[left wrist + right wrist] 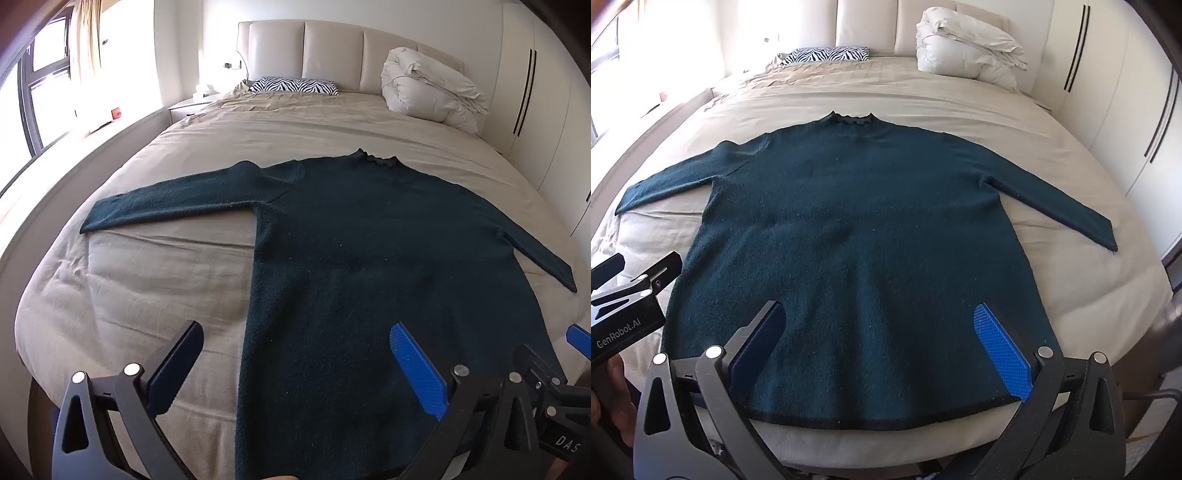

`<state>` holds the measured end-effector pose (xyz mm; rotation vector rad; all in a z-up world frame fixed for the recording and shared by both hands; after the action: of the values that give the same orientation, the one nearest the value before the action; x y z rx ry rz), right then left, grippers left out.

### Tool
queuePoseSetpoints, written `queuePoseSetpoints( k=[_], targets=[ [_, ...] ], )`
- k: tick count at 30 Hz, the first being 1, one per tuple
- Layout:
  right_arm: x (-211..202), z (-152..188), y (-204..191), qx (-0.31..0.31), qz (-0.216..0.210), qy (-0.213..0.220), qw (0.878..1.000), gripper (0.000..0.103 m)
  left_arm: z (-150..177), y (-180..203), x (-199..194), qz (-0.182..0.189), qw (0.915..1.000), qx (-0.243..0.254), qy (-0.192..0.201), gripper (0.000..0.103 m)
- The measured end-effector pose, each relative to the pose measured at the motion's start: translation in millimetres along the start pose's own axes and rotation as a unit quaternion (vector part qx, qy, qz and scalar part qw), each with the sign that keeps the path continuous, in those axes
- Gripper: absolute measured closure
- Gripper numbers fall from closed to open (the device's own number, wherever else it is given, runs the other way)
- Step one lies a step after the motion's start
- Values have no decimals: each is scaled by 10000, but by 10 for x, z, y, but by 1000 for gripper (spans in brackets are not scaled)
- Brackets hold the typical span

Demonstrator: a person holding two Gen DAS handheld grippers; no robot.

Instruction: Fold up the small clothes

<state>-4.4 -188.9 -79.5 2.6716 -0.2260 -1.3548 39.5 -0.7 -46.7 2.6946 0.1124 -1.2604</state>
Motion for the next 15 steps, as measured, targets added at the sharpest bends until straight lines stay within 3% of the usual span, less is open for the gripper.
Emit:
queuePoseSetpoints(
  k=[6, 15],
  targets=[
    [14, 17, 9, -9, -8, -4, 10000, 0, 61, -18, -20, 27, 9999, -16, 140, 0],
    [9, 11, 26, -2, -14, -36, 10000, 0, 18, 1, 19, -21, 10000, -36, 33, 0]
  ],
)
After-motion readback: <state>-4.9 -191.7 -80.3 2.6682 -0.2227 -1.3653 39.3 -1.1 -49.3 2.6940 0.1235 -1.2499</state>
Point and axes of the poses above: each gripper's, at about its wrist camera, not at the fingertips, and x roughly the way its jaws point, y to its right, z to its underside, the point moved 6 cm from there along x, roughly the way its jaws point, and after that the axes turned 7 degrees about -x, right-handed, at the moved point
